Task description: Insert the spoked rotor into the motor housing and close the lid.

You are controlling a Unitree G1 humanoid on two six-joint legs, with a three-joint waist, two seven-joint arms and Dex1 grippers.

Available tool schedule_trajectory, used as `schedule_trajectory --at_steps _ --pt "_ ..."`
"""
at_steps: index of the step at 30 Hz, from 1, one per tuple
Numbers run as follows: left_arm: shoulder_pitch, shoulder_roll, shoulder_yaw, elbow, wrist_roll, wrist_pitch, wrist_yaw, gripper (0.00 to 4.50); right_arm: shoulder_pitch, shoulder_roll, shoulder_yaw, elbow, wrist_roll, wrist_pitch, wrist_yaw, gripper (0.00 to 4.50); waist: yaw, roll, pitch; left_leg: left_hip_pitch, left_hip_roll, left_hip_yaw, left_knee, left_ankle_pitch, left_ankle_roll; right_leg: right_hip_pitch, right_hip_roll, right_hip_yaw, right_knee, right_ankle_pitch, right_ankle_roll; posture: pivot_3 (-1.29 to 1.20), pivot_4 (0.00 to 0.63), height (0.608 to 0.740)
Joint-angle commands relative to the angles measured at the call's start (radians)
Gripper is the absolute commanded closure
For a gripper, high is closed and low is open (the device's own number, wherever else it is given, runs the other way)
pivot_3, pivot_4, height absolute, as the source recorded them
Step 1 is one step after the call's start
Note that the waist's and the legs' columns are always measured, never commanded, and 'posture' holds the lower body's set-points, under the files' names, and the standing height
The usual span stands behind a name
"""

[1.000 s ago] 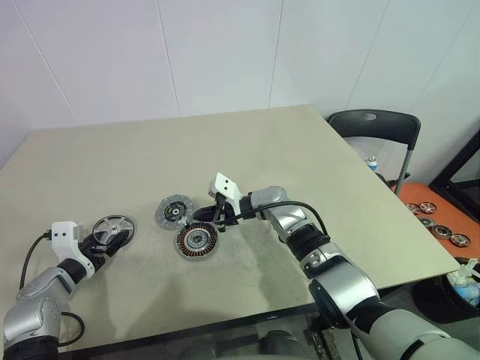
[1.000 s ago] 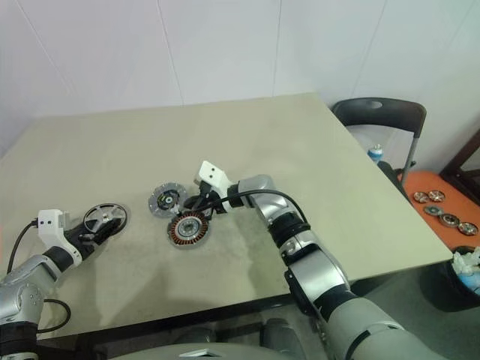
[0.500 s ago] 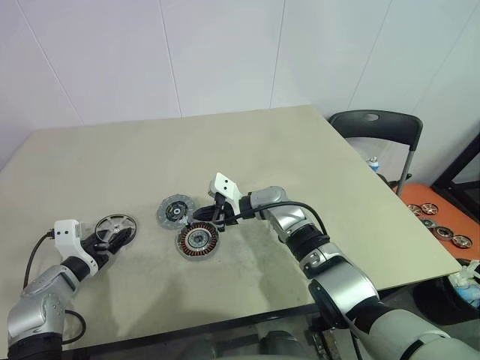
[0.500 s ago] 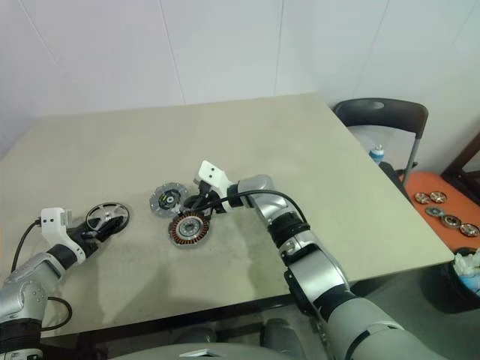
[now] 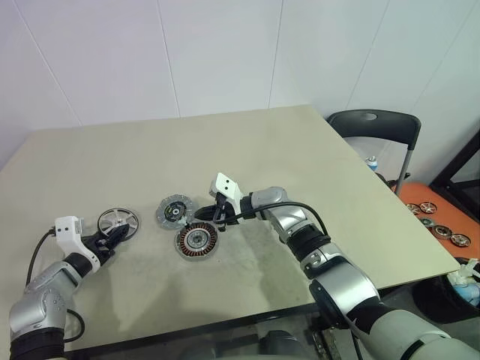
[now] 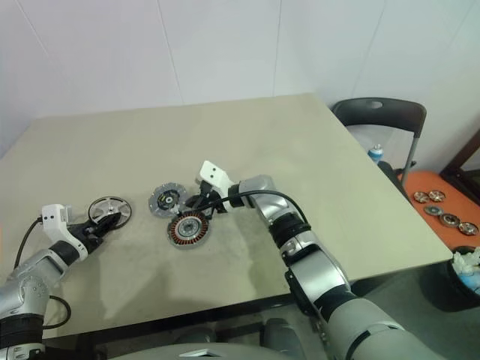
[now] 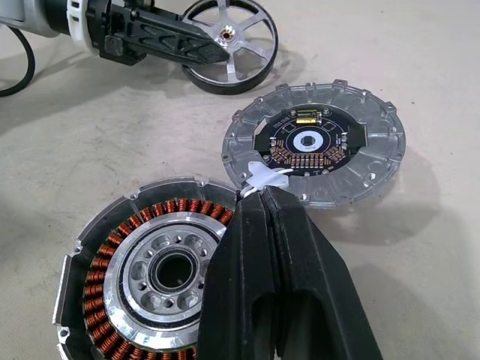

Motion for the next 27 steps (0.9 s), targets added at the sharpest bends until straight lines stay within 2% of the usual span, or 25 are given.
schedule_trajectory --at_steps 1,6,8,13,18,21,27 --pt "-0.011 0.005 0.020 -0.009 -0.013 0.020 0.014 2.49 -0.012 0.002 -0.009 -0.025 0.005 -0.004 -0.003 4.50 -0.001 0.000 0.000 0.000 0.000 0.000 0.000 0.000 0.000 0.000 0.000 0.000 0.000 0.000 0.000 0.00 0.000 0.740" --pt "-0.005 0.005 0.040 -0.053 -0.079 0.055 -0.022 2.49 -0.016 0.003 -0.009 -0.015 0.002 -0.009 -0.004 4.50 -0.002 0.000 0.000 0.000 0.000 0.000 0.000 0.000 0.000 0.000 0.000 0.000 0.000 0.000 0.000 0.00 0.000 0.740" --pt "-0.001 0.006 0.049 -0.076 -0.104 0.076 -0.028 2.72 -0.018 0.003 -0.009 -0.012 0.001 -0.011 -0.003 4.50 -0.001 0.000 0.000 0.000 0.000 0.000 0.000 0.000 0.000 0.000 0.000 0.000 0.000 0.000 0.000 0.00 0.000 0.740" --pt "-0.002 0.015 0.077 -0.132 -0.184 0.172 -0.024 2.73 -0.021 -0.003 -0.010 -0.010 -0.005 -0.020 0.003 4.50 -0.001 0.000 0.000 0.000 0.000 0.000 0.000 0.000 0.000 0.000 0.000 0.000 0.000 0.000 0.000 0.00 0.000 0.740" --pt "0.020 0.020 0.050 -0.305 -0.241 0.234 -0.035 2.73 -0.038 -0.036 -0.039 -0.011 0.014 -0.024 0.025 4.50 0.000 0.000 0.000 -0.001 0.000 0.000 0.000 0.000 0.000 0.000 0.000 0.000 0.000 0.000 0.000 0.00 0.000 0.740" --pt "0.027 0.027 0.032 -0.372 -0.266 0.271 -0.038 2.73 -0.046 -0.063 -0.070 -0.026 0.052 -0.002 0.076 4.50 0.000 0.000 0.000 -0.001 0.000 0.000 0.000 0.000 0.000 0.000 0.000 0.000 -0.001 0.000 0.000 0.00 0.000 0.740" --pt "0.027 0.033 0.007 -0.383 -0.258 0.299 -0.029 2.73 -0.050 -0.153 -0.086 -0.037 0.079 0.037 0.179 4.50 0.000 0.001 0.000 -0.001 0.000 0.000 0.000 0.000 0.000 0.000 0.000 0.000 -0.001 0.000 0.000 0.00 0.000 0.740"
